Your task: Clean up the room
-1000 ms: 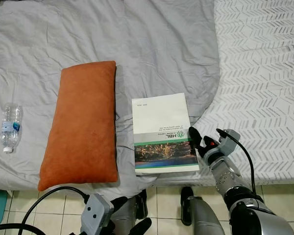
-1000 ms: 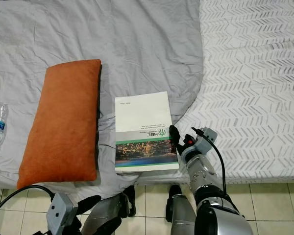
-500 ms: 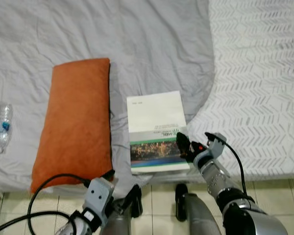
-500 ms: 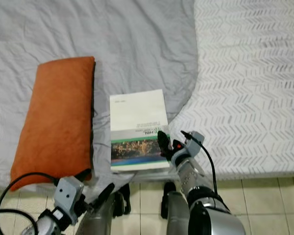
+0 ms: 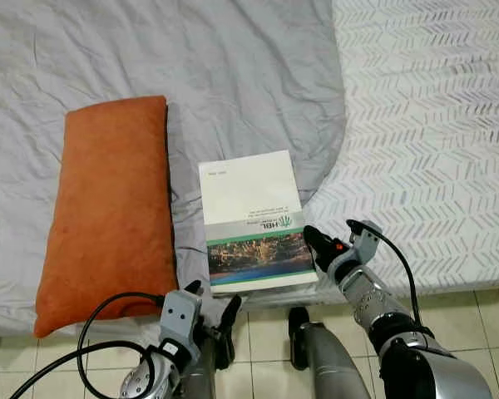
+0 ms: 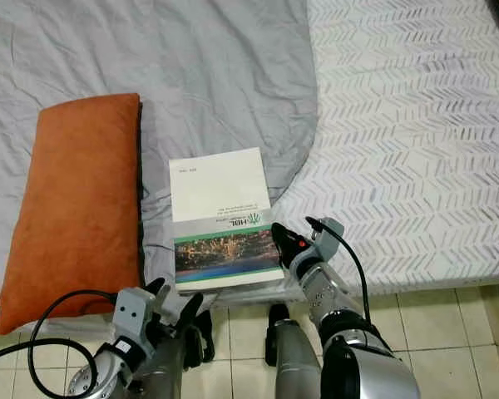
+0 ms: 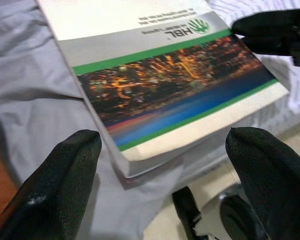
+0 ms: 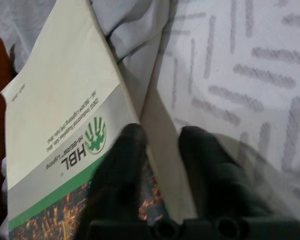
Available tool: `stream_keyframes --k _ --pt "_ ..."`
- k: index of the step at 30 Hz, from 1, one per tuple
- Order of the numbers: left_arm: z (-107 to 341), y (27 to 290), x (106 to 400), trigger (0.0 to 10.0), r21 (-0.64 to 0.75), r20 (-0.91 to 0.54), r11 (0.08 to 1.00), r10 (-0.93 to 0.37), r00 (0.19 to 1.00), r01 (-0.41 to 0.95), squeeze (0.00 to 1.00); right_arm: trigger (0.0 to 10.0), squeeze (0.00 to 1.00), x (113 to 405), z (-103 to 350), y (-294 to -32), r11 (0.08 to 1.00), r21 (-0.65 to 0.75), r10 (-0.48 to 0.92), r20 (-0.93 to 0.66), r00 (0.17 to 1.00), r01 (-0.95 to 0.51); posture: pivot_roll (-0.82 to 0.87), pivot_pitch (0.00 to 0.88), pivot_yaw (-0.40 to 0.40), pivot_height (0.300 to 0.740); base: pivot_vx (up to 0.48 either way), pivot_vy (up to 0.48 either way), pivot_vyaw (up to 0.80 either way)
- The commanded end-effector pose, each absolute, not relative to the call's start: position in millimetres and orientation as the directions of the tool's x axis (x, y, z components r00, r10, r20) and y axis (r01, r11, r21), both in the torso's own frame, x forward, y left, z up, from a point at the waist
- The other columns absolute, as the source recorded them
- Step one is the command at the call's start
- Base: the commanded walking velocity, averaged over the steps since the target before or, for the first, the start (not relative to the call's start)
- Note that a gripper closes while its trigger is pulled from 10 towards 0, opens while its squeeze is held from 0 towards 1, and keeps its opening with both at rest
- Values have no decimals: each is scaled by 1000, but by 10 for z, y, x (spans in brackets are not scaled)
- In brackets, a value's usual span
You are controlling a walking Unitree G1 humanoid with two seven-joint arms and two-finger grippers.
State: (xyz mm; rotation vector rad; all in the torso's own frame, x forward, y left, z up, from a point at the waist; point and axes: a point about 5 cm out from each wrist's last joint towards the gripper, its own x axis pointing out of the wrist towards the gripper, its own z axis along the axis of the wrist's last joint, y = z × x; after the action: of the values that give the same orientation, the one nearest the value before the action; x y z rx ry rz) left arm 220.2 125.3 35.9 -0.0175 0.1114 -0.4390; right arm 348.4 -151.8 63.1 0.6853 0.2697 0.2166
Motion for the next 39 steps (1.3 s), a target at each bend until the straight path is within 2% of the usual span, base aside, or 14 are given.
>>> stream_keyframes --k 1,7,16,17,18,19,20,21,22,25,28,31,33,39 --pt "213 1288 2066 10000 -54 -163 909 -415 895 412 0 0 0 3347 434 -1515 741 668 297 -236 925 -67 96 568 65 740 0 0 0" --pt "197 1273 2069 10000 -75 -135 908 -418 898 412 0 0 0 3299 386 -1551 731 678 318 -246 916 -71 94 571 65 740 0 0 0" --pt "217 1262 2119 10000 -66 -111 905 -426 898 421 0 0 0 3295 380 -1466 727 679 358 -250 900 -101 96 561 67 740 0 0 0" --pt "225 1267 2122 10000 -64 -107 905 -426 898 421 0 7647 0 3310 396 -1481 744 661 344 -251 905 -99 98 561 68 740 0 0 0" --pt "234 1272 2122 10000 -61 -103 905 -426 899 422 0 10000 0 3333 427 -1517 766 636 316 -241 918 -97 100 561 69 740 0 0 0" --pt "234 1272 2122 10000 -61 -103 905 -426 899 422 0 10000 0 3333 427 -1517 766 636 316 -241 918 -97 100 561 69 740 0 0 0" --pt "239 1272 2110 10000 -51 -99 902 -432 896 429 0 10000 714 3378 495 -1634 807 587 244 -220 944 -71 103 560 71 740 0 0 0" --pt "239 1268 2096 10000 -45 -98 899 -438 894 435 0 10000 1000 3393 525 -1712 828 558 199 -212 957 -48 104 559 72 740 0 0 0" --pt "239 1268 2096 10000 -45 -98 899 -438 894 435 0 10000 1000 3393 525 -1712 828 558 199 -212 957 -48 104 559 72 740 0 0 0" --pt "225 1251 2043 10000 -40 -97 892 -452 887 450 0 10000 1000 3409 595 -1996 876 479 51 -204 978 55 105 556 74 740 0 0 0" --pt "217 1251 2034 10000 -41 -99 891 -454 885 453 0 10000 1000 3410 612 -2058 877 474 27 -203 979 74 105 552 74 740 0 0 0" --pt "210 1263 2033 10000 -44 -102 893 -451 887 449 0 10000 1000 3409 609 -2030 854 520 75 -189 979 35 103 548 77 740 0 0 0" --pt "205 1282 2028 10000 -46 -104 894 -448 888 445 0 10000 1000 3404 591 -1876 800 597 194 -163 967 -60 103 544 80 740 0 0 0" --pt "206 1300 2025 10000 -42 -105 894 -449 887 447 0 10000 1000 3407 624 -1685 741 646 318 -97 943 -183 102 536 83 740 0 0 0"
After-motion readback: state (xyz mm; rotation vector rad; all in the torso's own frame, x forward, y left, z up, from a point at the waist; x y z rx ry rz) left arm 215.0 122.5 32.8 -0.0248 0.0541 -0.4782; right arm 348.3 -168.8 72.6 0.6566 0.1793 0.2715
